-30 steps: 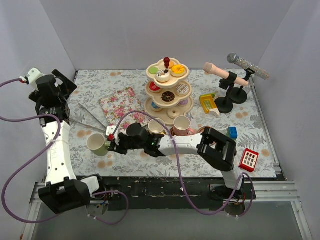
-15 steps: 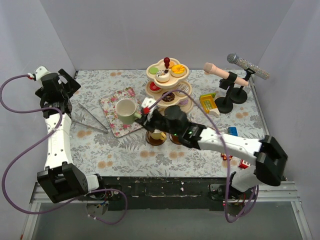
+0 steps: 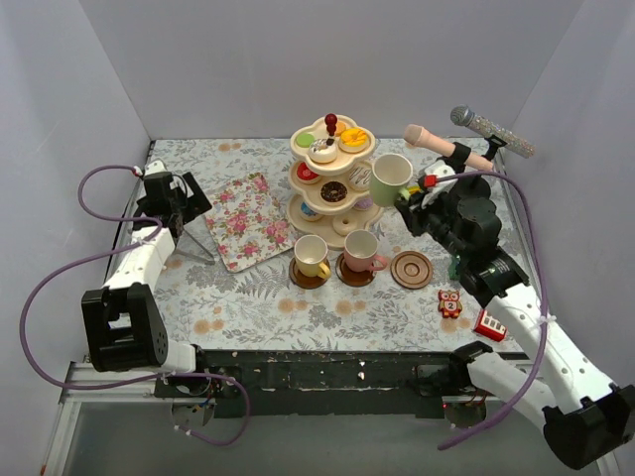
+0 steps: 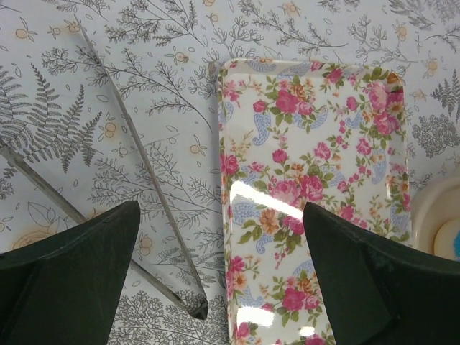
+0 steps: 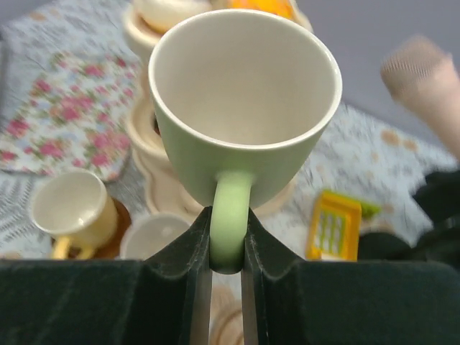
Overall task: Serve the afternoon tea
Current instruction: Pick up the cup at the center of the board.
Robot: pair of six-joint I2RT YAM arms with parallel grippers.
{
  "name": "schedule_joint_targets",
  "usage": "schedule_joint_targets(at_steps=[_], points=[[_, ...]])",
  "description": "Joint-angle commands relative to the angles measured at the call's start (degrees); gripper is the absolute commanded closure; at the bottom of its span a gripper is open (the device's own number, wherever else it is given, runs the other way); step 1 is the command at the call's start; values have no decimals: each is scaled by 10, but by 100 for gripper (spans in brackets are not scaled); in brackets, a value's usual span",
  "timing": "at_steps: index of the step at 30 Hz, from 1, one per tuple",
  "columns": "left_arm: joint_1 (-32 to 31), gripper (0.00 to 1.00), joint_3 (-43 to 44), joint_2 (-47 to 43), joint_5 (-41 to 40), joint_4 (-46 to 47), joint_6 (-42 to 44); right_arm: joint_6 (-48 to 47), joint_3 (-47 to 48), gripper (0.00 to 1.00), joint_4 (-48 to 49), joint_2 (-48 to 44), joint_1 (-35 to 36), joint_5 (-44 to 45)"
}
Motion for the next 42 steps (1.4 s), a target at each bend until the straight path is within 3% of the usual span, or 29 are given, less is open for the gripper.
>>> schedule_joint_targets(at_steps=[1, 5, 14, 20, 26, 31, 37, 42], points=[[3, 2, 0, -17, 22, 47, 17, 23, -73, 99, -40, -52, -140, -133], [3, 2, -7, -23, 31, 48, 16, 22, -139, 99, -35, -79, -205, -154], [2, 2, -14, -28, 46, 52, 10, 19, -168, 99, -54, -57, -209, -114], [2, 2, -17, -29, 50, 52, 8, 21, -214, 99, -15, -78, -209, -87], [-1, 2, -14, -28, 64, 55, 14, -1, -209, 99, -8, -62, -209, -111], [-30, 2, -9, -33, 120, 59, 29, -54, -204, 99, 26, -112, -207, -144], [-53, 3, 63, -57, 191, -43, 10, -134, -117, 99, -84, -63, -202, -200], [-163, 7, 151, -88, 255, -118, -35, -154, -92, 99, -61, -93, -193, -278]])
